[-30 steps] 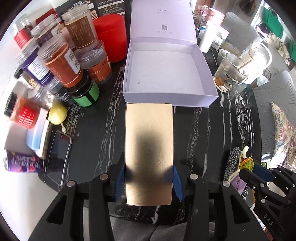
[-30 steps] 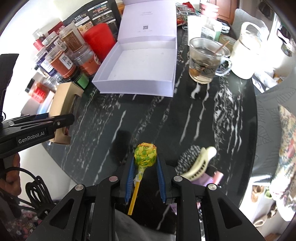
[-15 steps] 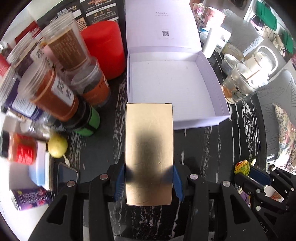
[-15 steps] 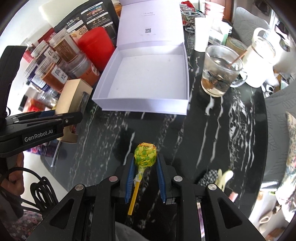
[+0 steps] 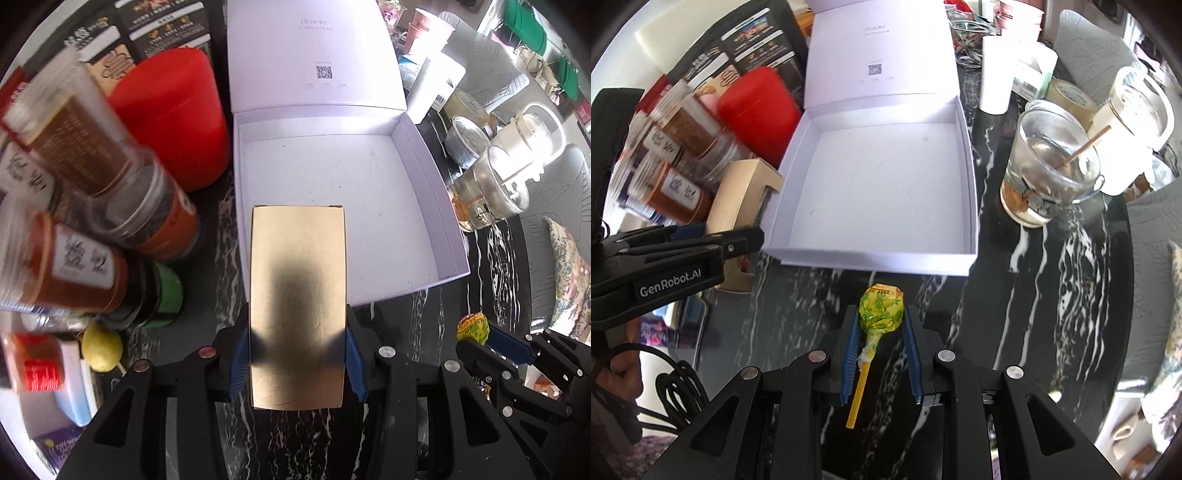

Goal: Organize rigid objects
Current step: 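Carry the gold box and lollipop into the open lavender box with both tools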

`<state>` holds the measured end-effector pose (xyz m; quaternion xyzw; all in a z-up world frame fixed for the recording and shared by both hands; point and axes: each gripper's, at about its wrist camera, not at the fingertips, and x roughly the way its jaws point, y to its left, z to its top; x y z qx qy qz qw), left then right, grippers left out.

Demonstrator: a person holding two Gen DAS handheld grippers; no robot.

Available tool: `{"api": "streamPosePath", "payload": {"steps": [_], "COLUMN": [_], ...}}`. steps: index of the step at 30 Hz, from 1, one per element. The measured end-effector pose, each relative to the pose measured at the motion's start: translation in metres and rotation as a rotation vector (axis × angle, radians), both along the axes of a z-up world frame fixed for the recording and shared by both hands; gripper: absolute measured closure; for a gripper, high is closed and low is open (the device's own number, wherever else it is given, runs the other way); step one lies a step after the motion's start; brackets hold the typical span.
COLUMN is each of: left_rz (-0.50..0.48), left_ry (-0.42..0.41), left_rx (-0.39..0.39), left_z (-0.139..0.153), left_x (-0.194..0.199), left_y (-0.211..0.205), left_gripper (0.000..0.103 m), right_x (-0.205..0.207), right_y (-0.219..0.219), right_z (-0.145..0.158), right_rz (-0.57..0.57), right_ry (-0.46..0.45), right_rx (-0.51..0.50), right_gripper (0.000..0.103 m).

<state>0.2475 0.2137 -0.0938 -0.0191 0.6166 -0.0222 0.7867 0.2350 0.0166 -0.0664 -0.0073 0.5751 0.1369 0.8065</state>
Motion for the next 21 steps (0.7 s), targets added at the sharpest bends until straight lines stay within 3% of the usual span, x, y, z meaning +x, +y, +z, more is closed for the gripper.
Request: {"api": "streamPosePath", "payload": {"steps": [9, 21], "left_rz": [-0.012, -0.053], "left_ry": [0.033, -0.001], "left_rx": [-0.044, -0.03], "left_z": [-0.022, -0.046], "left_x": [0.044, 0.092], "left_y": [-0.001, 0.0], "left_gripper": [0.059, 0.059], "right_x": [0.041, 0.09], "right_y": [0.004, 0.015], "right_z": [-0.009, -0.027], "right_rz": [-0.008, -0.026], "right_ry": [0.0, -0.032], "right_rx": [-0.024, -0.055], "right_gripper": [0.08, 0.08]}}
